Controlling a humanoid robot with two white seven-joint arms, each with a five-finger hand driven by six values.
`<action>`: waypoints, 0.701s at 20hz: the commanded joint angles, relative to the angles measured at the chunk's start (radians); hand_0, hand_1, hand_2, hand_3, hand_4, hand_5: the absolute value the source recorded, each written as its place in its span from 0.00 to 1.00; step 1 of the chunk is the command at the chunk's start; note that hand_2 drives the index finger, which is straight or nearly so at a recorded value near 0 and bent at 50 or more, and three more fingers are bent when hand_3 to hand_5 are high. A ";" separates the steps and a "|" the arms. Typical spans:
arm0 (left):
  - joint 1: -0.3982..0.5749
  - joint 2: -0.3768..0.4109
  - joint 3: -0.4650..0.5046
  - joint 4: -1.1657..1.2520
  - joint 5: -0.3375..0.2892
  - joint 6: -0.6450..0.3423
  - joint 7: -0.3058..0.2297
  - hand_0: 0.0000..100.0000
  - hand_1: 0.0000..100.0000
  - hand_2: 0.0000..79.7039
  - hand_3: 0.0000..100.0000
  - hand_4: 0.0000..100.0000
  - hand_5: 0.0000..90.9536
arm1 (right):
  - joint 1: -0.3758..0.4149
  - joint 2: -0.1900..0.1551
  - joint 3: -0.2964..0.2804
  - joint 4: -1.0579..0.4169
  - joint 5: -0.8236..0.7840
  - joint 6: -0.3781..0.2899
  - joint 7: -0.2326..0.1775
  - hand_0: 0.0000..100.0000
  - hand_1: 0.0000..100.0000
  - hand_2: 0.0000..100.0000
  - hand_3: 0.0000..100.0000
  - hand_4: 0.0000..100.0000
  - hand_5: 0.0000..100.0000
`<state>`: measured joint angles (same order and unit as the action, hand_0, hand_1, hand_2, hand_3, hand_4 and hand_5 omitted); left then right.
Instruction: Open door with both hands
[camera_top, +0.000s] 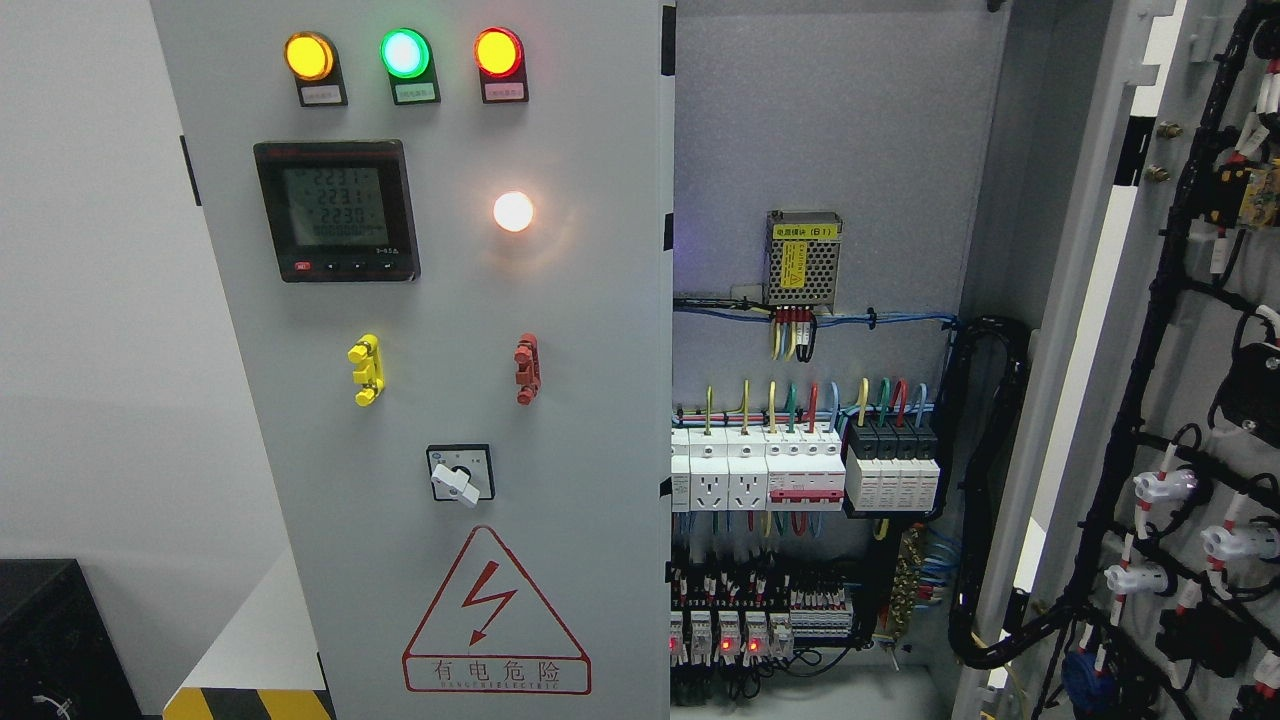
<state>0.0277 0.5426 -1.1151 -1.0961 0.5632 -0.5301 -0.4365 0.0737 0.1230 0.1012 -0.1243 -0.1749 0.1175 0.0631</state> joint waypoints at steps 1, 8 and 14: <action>0.103 -0.334 0.354 0.940 -0.036 -0.013 -0.036 0.12 0.56 0.00 0.00 0.00 0.00 | 0.000 0.000 0.000 -0.001 0.000 -0.001 0.000 0.06 0.14 0.00 0.00 0.00 0.00; 0.118 -0.440 0.687 1.052 -0.045 0.229 0.083 0.12 0.56 0.00 0.00 0.00 0.00 | 0.000 0.001 0.000 -0.001 0.000 -0.001 0.000 0.06 0.14 0.00 0.00 0.00 0.00; 0.153 -0.524 1.032 1.094 -0.326 0.292 0.189 0.12 0.56 0.00 0.00 0.00 0.00 | 0.000 0.001 0.000 -0.001 0.000 -0.001 0.000 0.06 0.14 0.00 0.00 0.00 0.00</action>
<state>0.1530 0.2175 -0.5998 -0.3431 0.4548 -0.2830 -0.2789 0.0737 0.1231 0.1012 -0.1246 -0.1749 0.1172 0.0632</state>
